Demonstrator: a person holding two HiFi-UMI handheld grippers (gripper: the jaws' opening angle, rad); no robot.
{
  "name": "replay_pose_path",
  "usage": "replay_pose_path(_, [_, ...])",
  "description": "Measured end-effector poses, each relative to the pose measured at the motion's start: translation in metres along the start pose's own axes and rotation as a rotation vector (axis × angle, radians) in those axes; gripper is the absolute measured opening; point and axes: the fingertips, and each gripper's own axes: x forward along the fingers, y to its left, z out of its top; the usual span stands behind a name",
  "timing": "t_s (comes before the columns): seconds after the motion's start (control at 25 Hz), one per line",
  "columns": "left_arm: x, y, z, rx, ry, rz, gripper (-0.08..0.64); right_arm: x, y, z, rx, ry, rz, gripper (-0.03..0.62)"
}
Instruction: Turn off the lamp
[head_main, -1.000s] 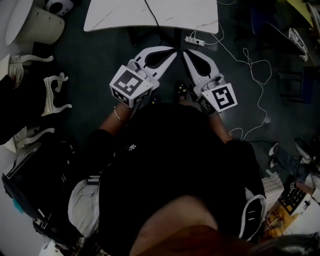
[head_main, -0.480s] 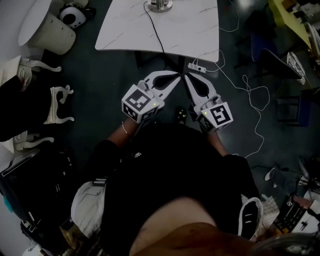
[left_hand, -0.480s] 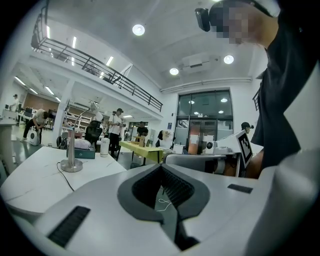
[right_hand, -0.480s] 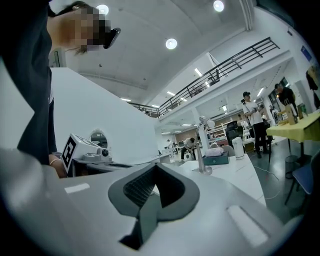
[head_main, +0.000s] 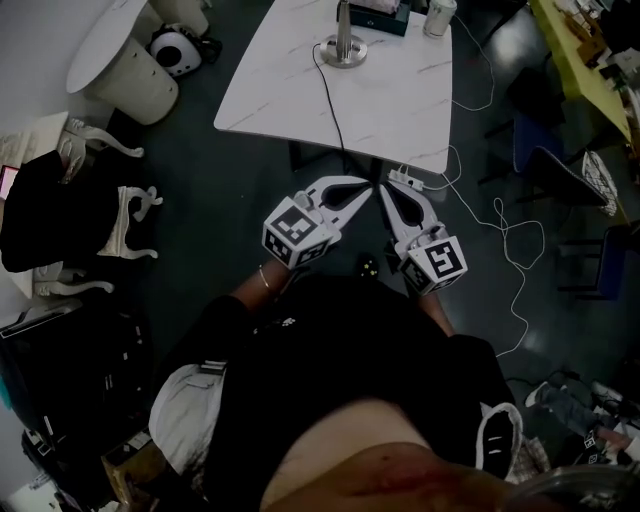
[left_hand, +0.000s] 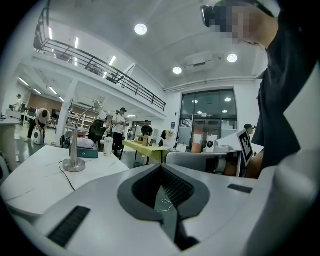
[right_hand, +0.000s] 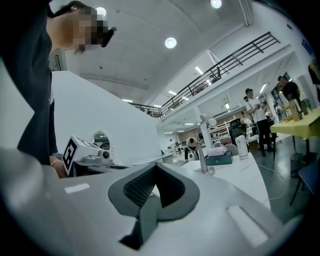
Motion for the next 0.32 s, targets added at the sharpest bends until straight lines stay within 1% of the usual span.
replay_pose_path(0.16, [0.0032, 0.0059, 0.0017, 0.002, 0.004, 0.02, 0.006, 0.0035, -0.0044, -0.0007, -0.017, 0.003, 0.018, 0.0])
replay_pose_path(0.32, [0.0069, 0.0054, 0.0045, 0.0, -0.007, 0.022, 0.006, 0.0035, -0.0064, 0.0041, -0.014, -0.016, 0.033, 0.0])
